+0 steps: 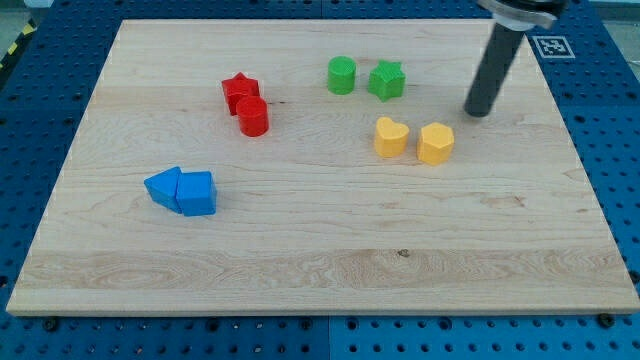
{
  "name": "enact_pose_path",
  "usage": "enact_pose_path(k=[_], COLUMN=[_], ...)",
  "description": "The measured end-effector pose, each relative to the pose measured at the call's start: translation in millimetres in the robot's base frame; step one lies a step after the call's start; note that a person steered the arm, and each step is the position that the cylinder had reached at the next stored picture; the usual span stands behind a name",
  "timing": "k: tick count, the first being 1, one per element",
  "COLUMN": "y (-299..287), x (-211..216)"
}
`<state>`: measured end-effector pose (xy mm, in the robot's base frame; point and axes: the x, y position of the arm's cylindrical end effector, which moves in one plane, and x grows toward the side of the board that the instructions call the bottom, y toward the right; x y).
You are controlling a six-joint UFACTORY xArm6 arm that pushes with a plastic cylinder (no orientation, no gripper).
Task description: Push the green star diagonally top right to the green circle
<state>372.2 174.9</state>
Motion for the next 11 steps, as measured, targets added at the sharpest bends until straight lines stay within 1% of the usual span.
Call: enact_pose_path(k=[1, 2, 3, 4, 5, 6, 7, 9, 10, 11], y=[-30, -32, -49, -52, -78, -89, -89, -94, -94, -87], x=[-22, -15, -6, -6, -12, -17, -29, -82, -90, -53])
